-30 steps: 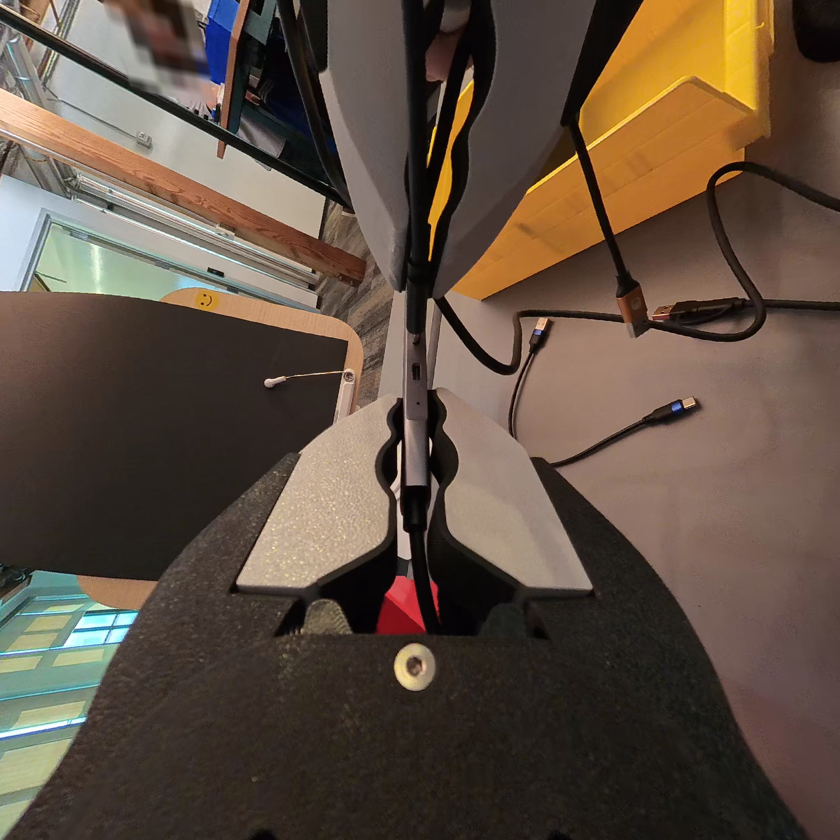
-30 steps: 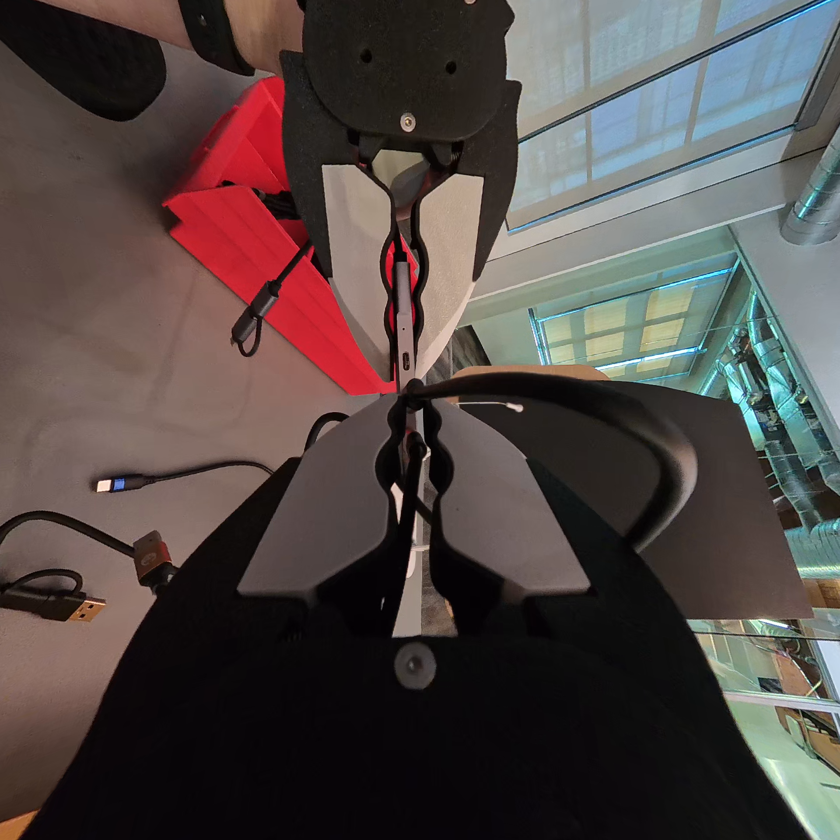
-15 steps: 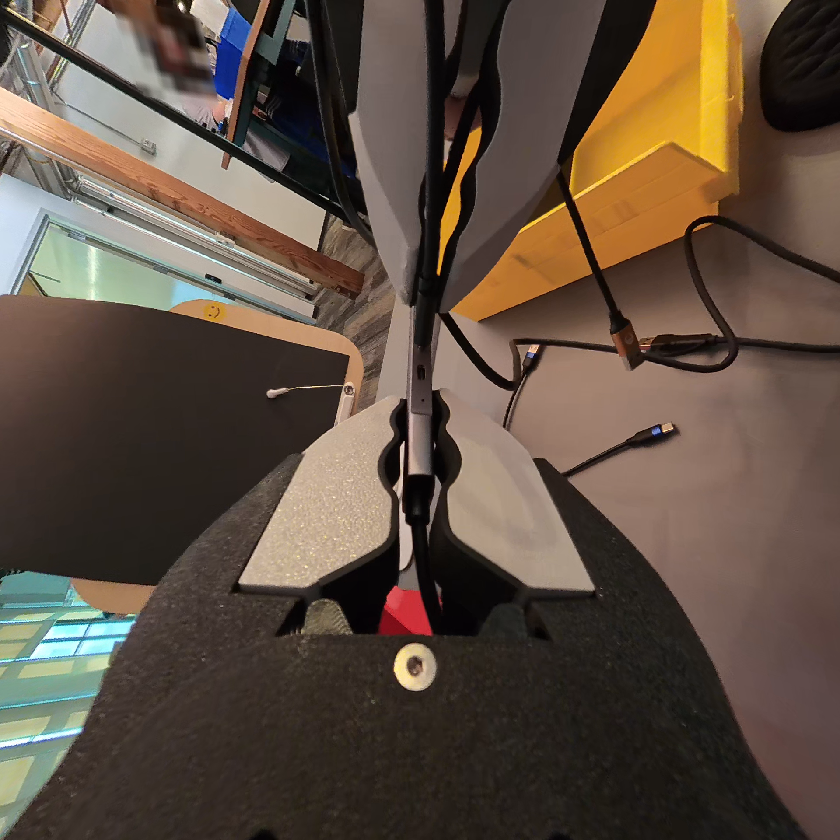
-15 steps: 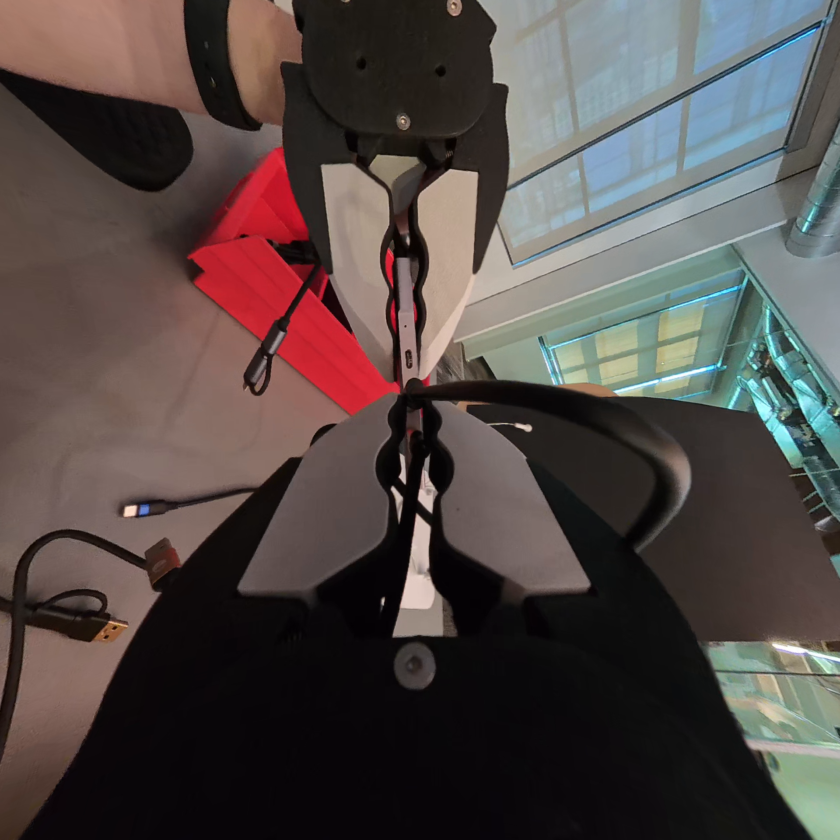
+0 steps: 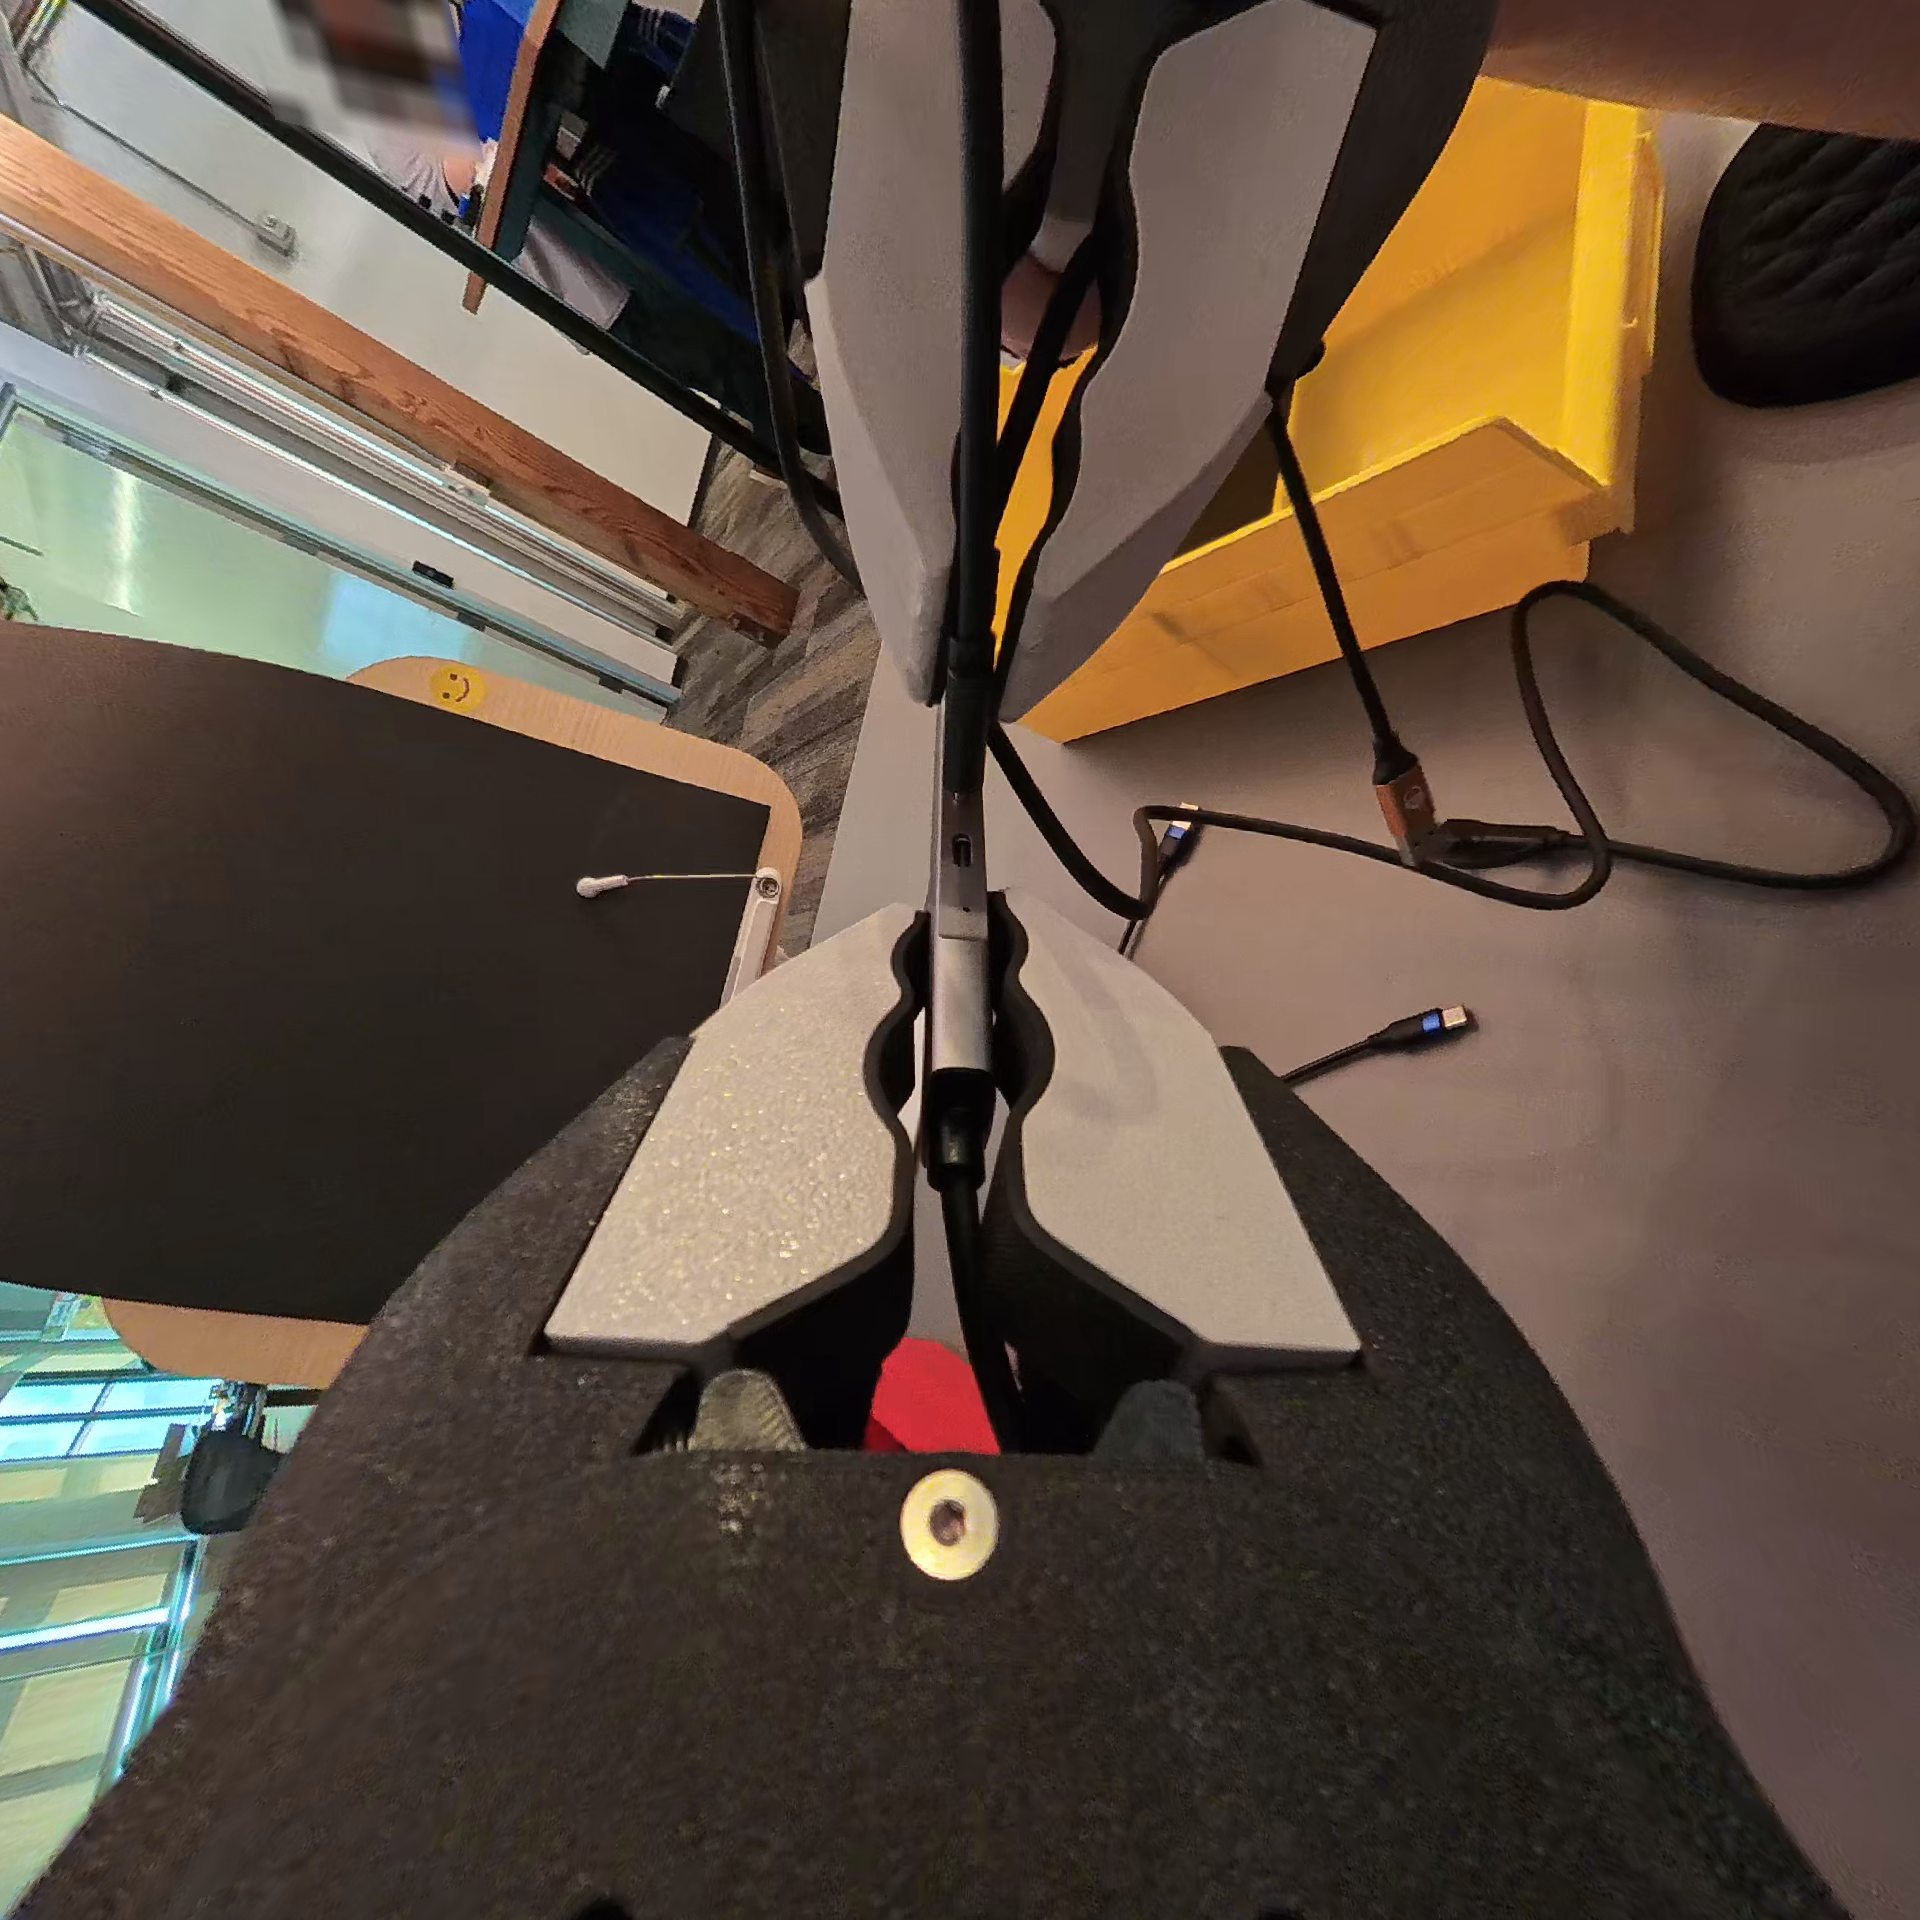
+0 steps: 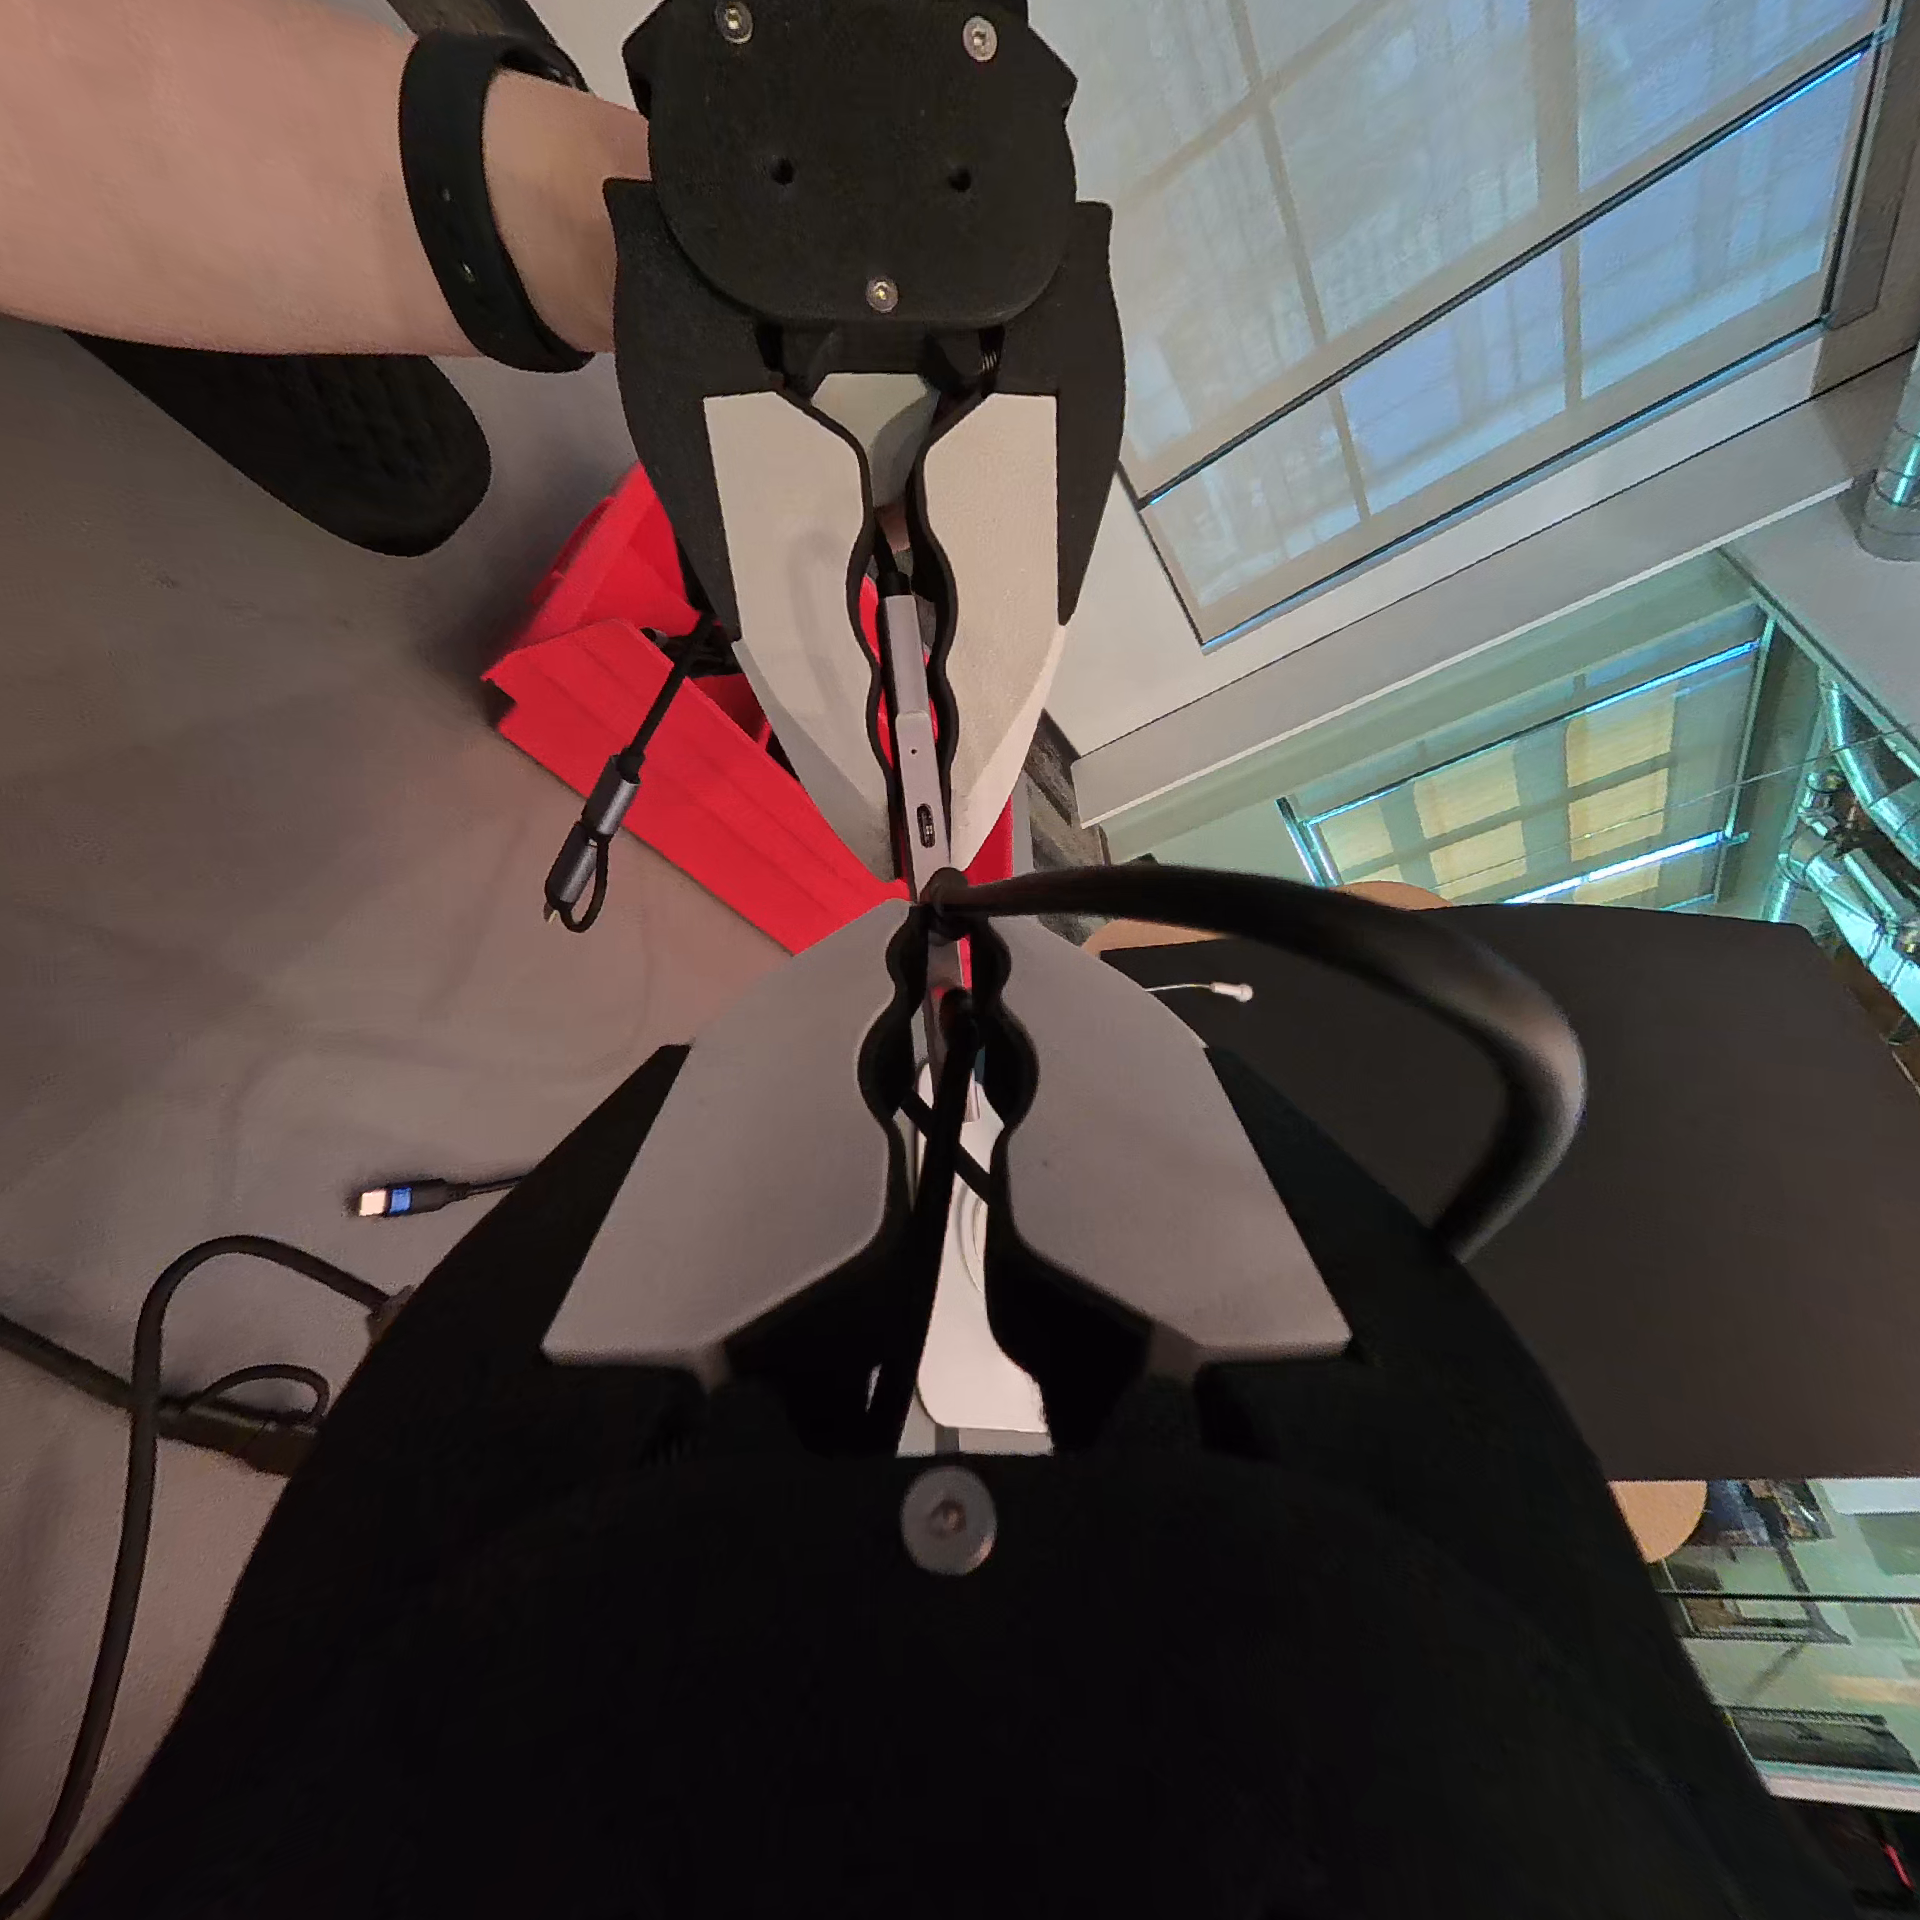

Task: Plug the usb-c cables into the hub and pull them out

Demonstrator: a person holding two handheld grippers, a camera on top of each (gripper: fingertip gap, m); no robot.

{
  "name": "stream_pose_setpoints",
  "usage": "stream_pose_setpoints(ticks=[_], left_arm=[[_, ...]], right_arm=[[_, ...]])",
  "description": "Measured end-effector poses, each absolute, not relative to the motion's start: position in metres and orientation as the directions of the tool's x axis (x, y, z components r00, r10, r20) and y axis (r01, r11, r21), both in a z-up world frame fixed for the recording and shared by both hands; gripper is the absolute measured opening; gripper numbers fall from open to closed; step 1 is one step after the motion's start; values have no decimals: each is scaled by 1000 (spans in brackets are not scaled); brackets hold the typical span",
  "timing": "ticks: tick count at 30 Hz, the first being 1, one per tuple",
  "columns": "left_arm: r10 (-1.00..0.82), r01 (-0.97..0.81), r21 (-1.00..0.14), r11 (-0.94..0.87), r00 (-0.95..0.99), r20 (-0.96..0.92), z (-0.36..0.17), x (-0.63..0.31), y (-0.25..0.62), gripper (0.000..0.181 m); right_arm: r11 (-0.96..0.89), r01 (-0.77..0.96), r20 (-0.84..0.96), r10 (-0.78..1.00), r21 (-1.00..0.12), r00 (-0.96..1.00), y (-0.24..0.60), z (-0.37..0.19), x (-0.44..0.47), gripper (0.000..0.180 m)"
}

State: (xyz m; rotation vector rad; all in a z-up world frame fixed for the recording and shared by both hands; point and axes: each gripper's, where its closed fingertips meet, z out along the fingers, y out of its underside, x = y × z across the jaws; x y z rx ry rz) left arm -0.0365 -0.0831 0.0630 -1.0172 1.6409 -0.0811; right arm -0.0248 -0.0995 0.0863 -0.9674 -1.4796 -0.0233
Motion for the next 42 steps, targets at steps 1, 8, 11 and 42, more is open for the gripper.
stream_pose_setpoints(ticks=[1,8,11,42], left_arm=[[-639,-570,-533,625,19,-769,63,-36,-83,8],[-619,-588,-506,631,12,-785,62,-32,-86,9],[-623,-596,-501,627,3,-782,59,-31,-85,9],[-579,-607,-482,632,44,-814,69,-35,-81,9]], right_arm=[[641,566,831,533,-518,157,-100,86,-24,9],[636,592,841,522,-495,142,-99,83,-25,11],[630,614,848,514,-475,128,-98,80,-23,12],[644,566,833,532,-515,152,-108,94,-17,7]])
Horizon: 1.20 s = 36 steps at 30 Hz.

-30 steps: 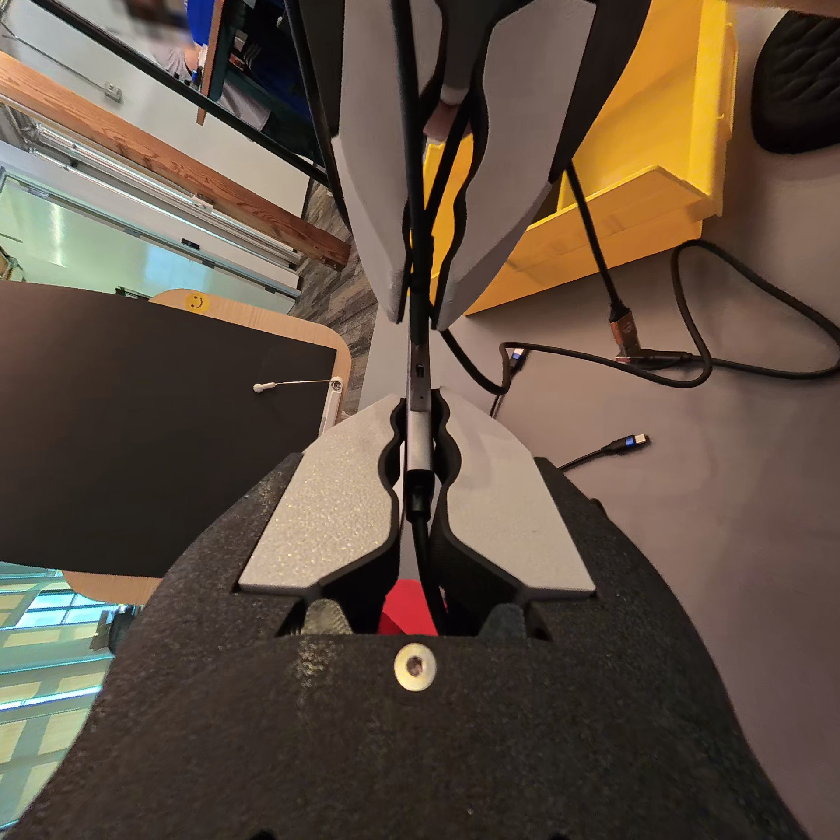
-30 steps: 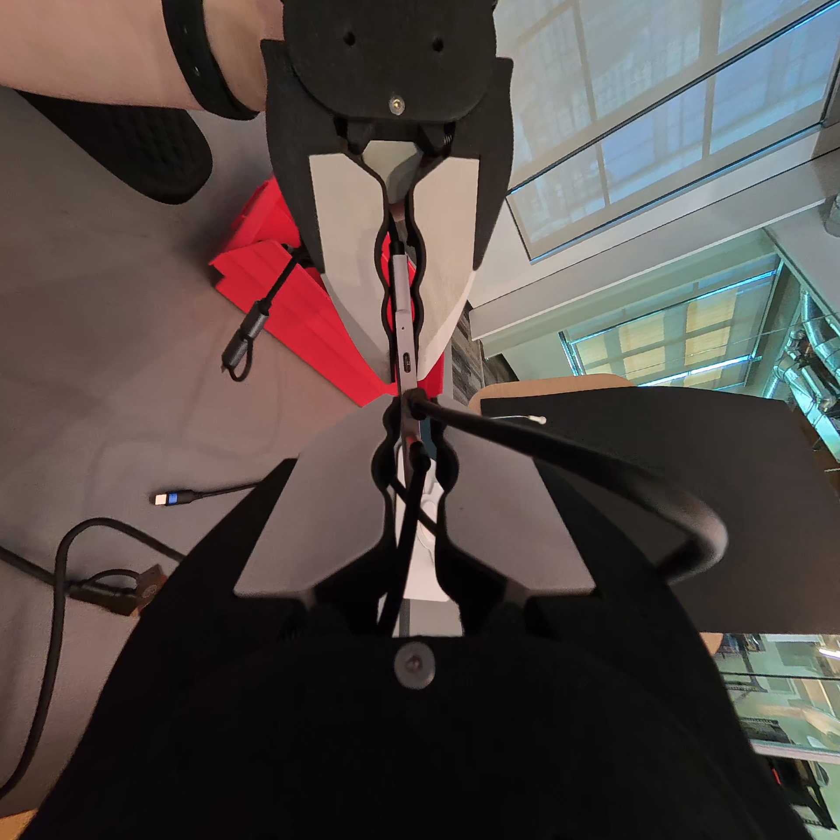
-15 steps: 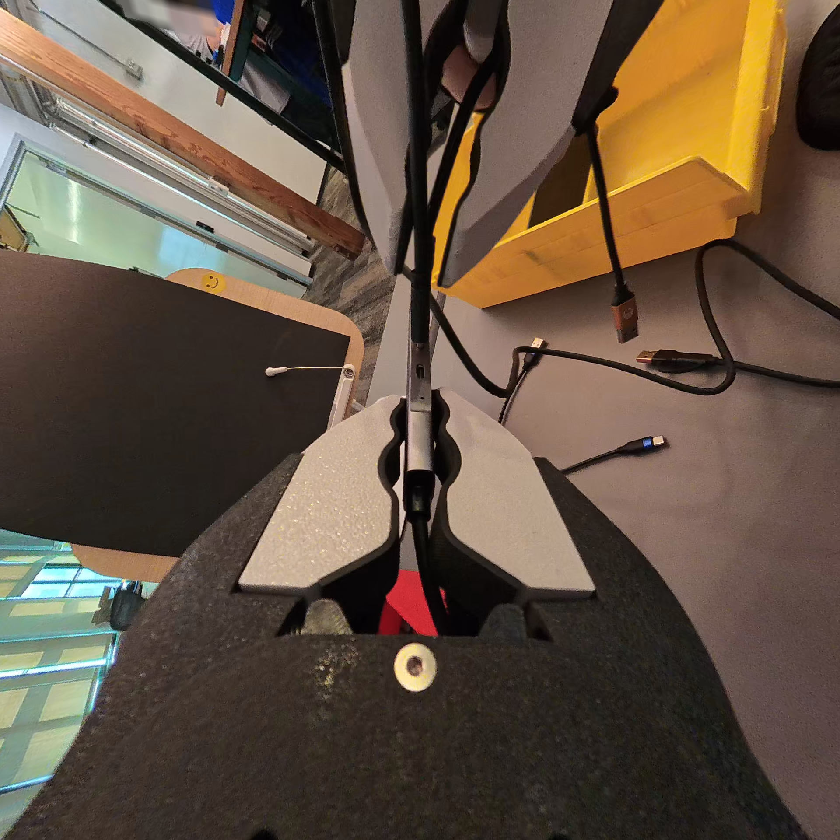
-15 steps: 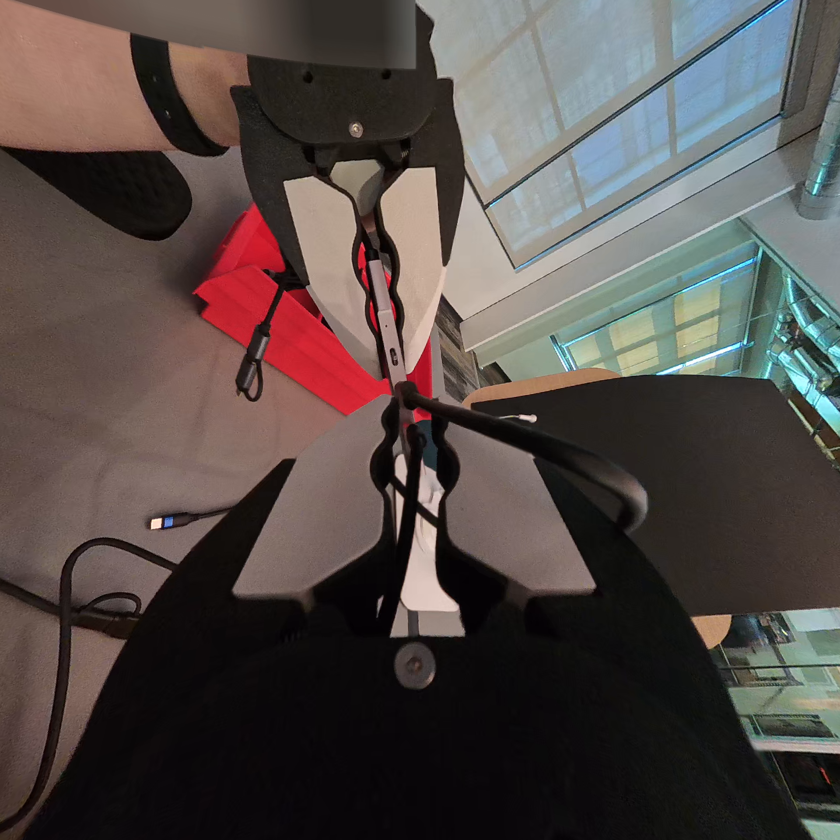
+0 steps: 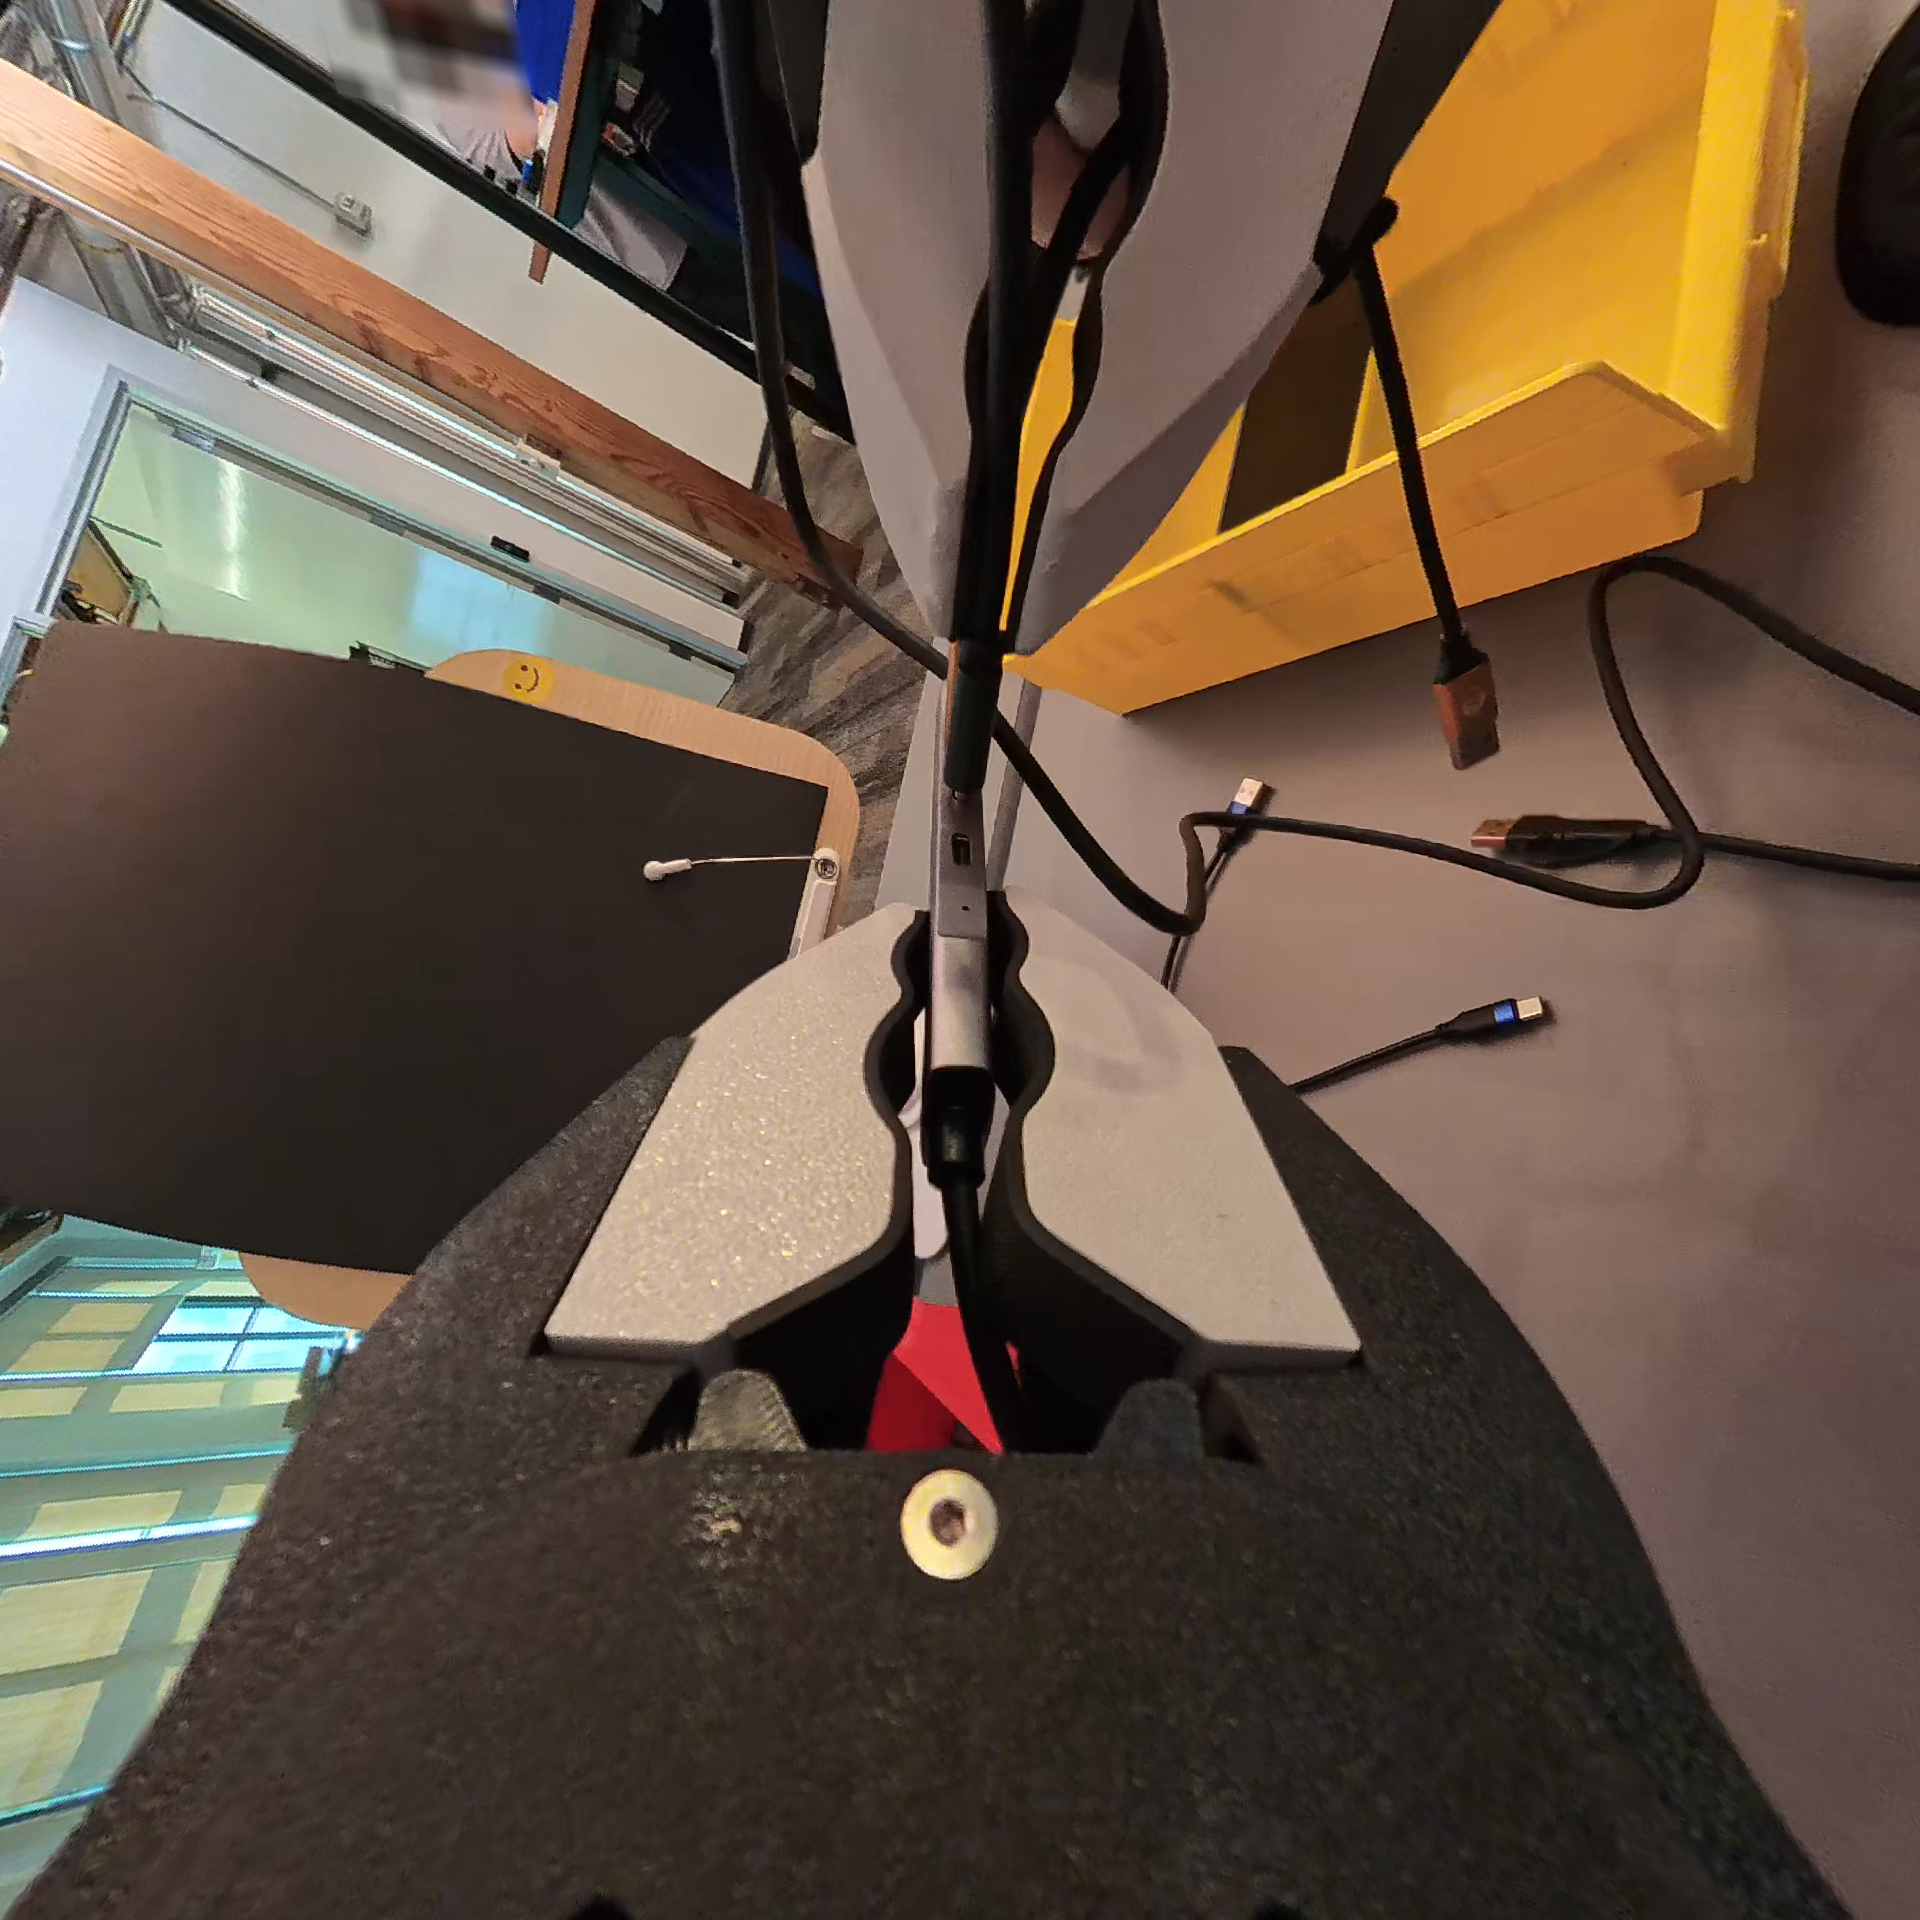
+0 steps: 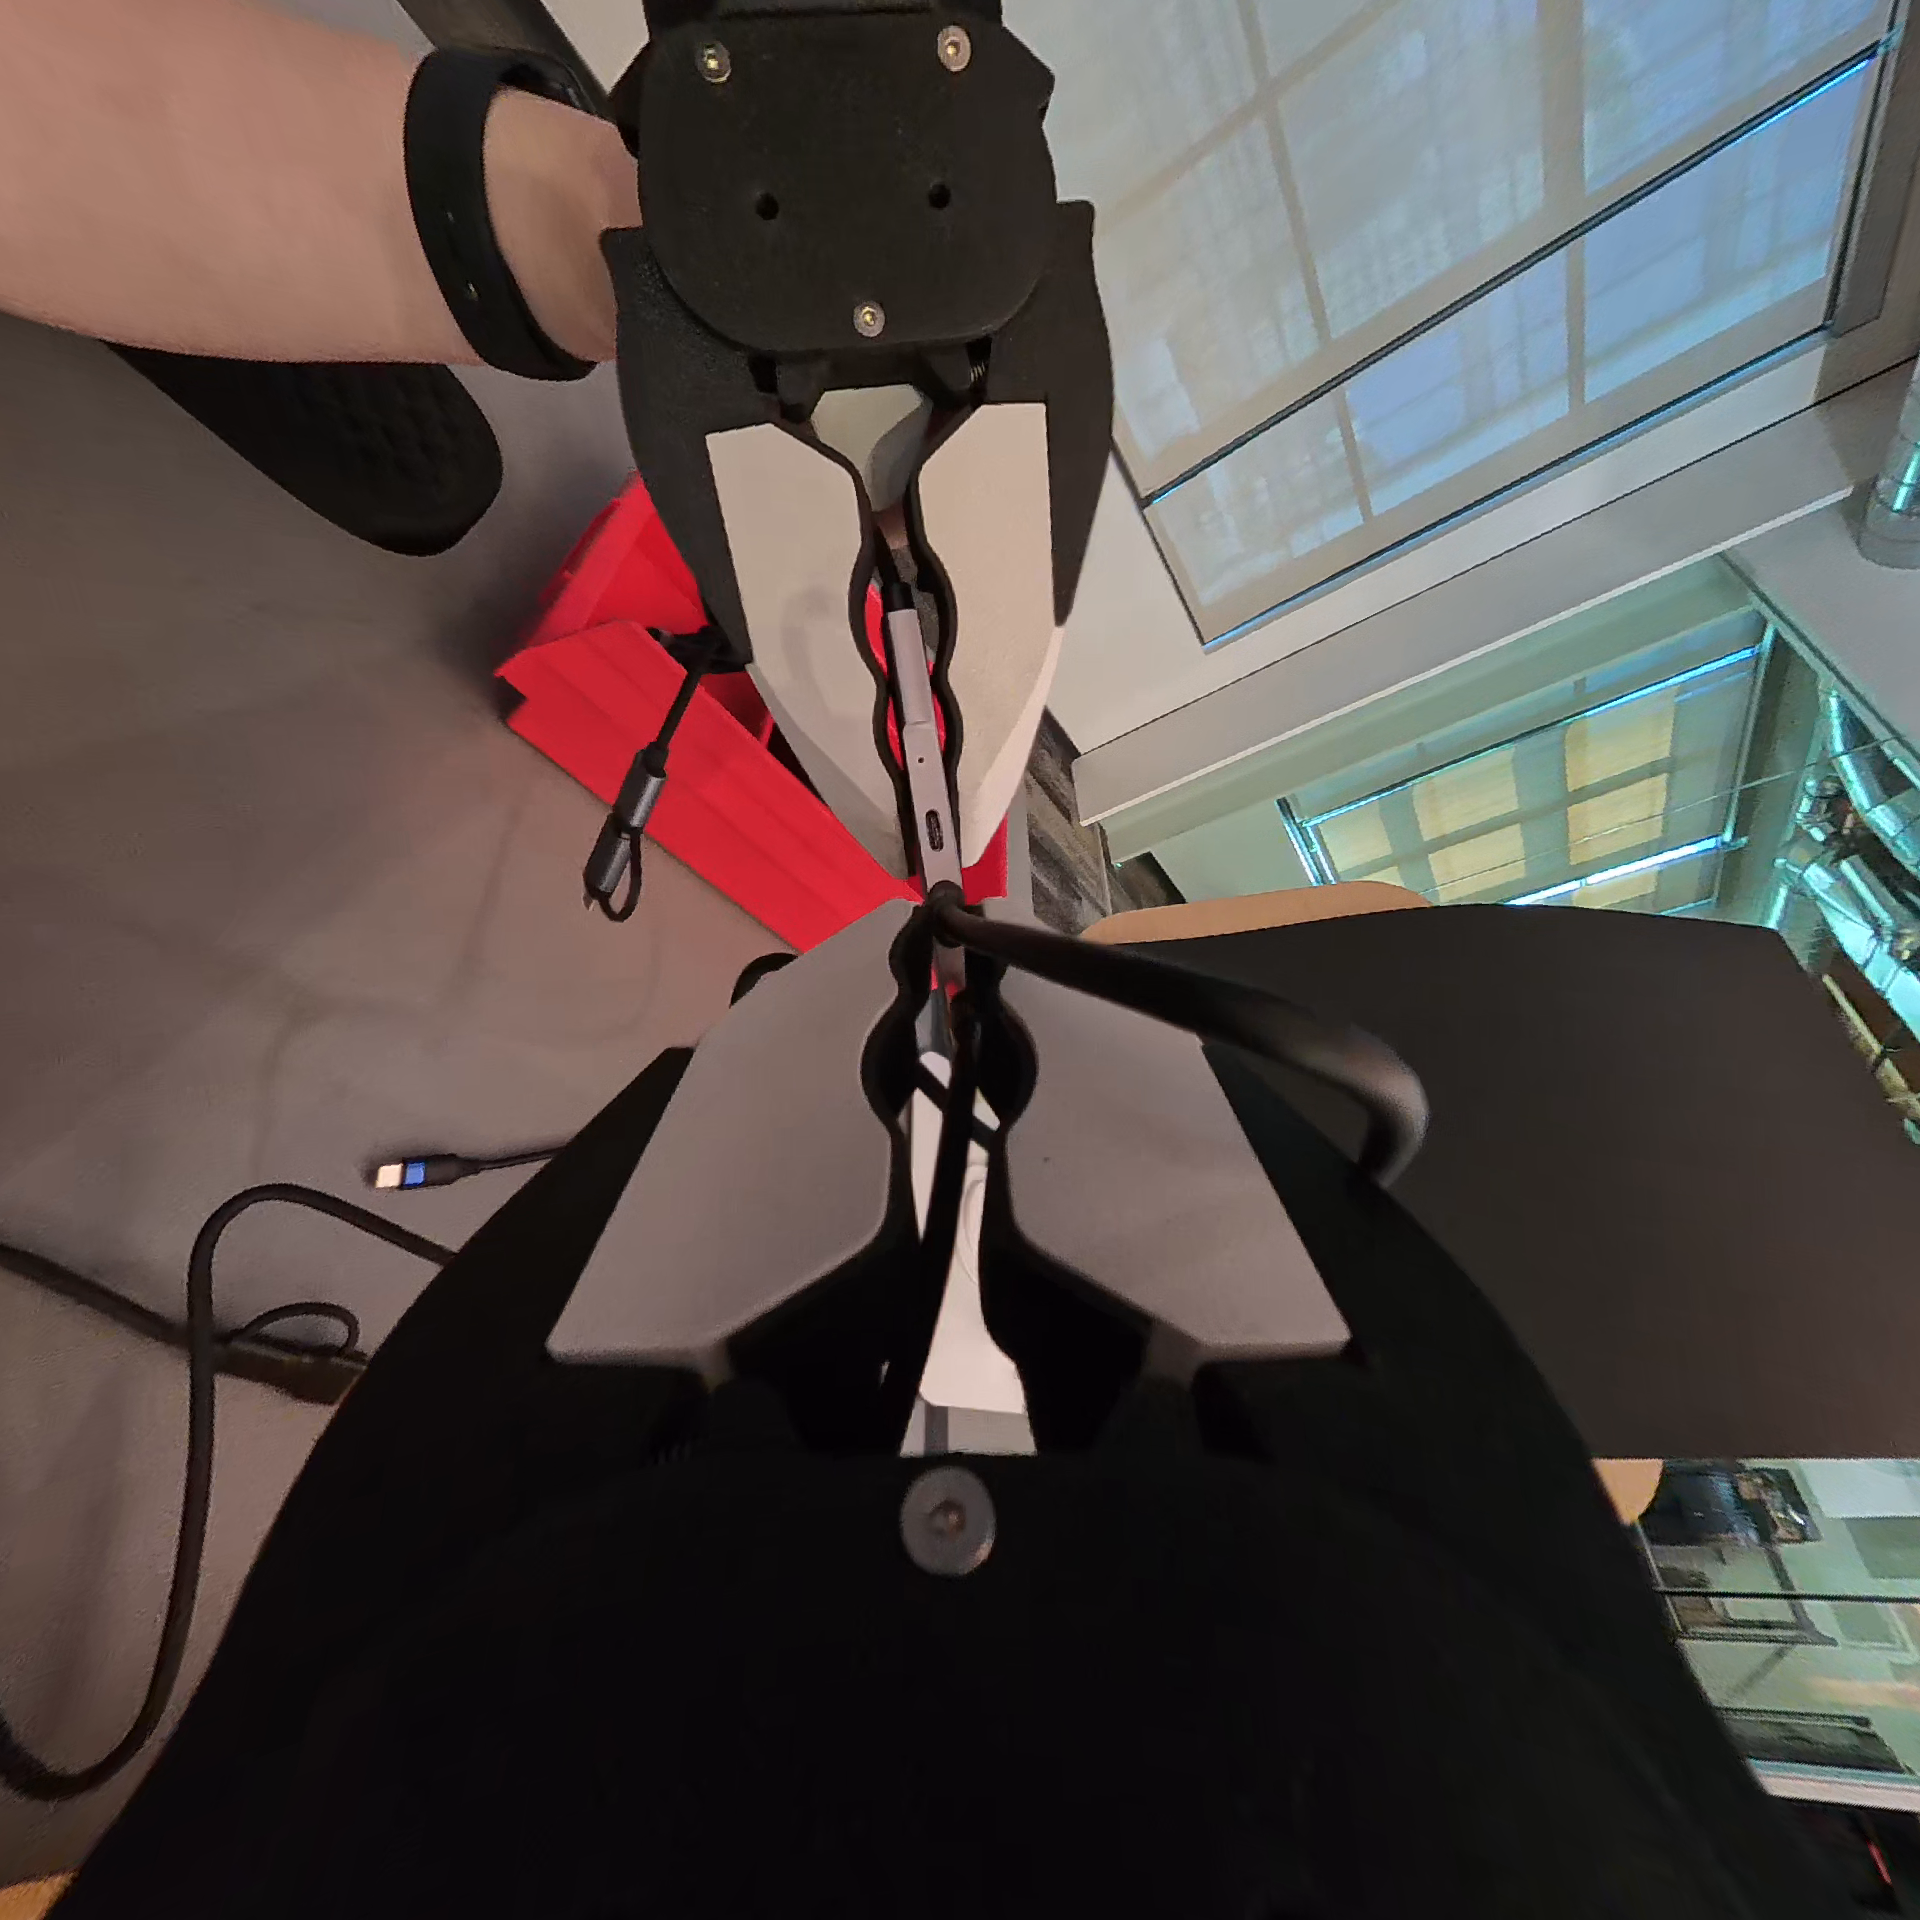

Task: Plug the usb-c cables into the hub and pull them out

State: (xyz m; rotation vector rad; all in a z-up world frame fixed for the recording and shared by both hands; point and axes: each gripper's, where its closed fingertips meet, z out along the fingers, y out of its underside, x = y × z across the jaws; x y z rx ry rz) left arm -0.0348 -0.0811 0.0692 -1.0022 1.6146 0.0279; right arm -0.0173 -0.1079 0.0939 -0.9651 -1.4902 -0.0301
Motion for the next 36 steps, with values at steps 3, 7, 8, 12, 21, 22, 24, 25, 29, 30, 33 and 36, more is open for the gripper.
stream_pose_setpoints(ticks=[3,7,8,12,21,22,24,25,29,30,33,36], left_arm=[[-544,-615,-439,654,20,-839,68,-33,-84,9],[-519,-613,-420,668,21,-855,70,-29,-88,9],[-521,-606,-426,671,23,-853,71,-29,-90,9],[-544,-594,-456,663,37,-838,74,-28,-92,9],[-578,-556,-511,656,65,-813,80,-26,-96,8],[-578,-555,-510,657,64,-814,80,-25,-97,8],[-576,-556,-506,659,58,-815,79,-23,-99,8],[-570,-559,-499,662,56,-819,79,-23,-100,8],[-570,-566,-497,658,59,-820,78,-21,-100,8],[-571,-567,-499,655,61,-819,78,-21,-99,8],[-576,-586,-493,643,55,-816,75,-23,-96,8],[-573,-587,-493,642,61,-818,76,-23,-95,8]], right_arm=[[627,575,817,561,-525,134,-110,91,-14,7],[611,554,788,599,-566,144,-112,93,-10,7],[611,543,781,608,-576,145,-114,94,-10,7],[613,534,781,605,-582,156,-114,97,-10,7],[626,511,782,602,-589,163,-118,101,-8,7],[627,502,776,609,-596,161,-119,101,-8,7],[624,493,767,623,-606,154,-120,101,-6,7],[626,492,767,623,-605,151,-121,101,-5,7],[623,492,765,626,-608,154,-119,100,-3,7],[619,502,766,625,-604,151,-119,99,-3,7],[602,557,780,610,-572,142,-115,94,-5,7],[599,567,785,603,-566,146,-115,95,-5,7]])
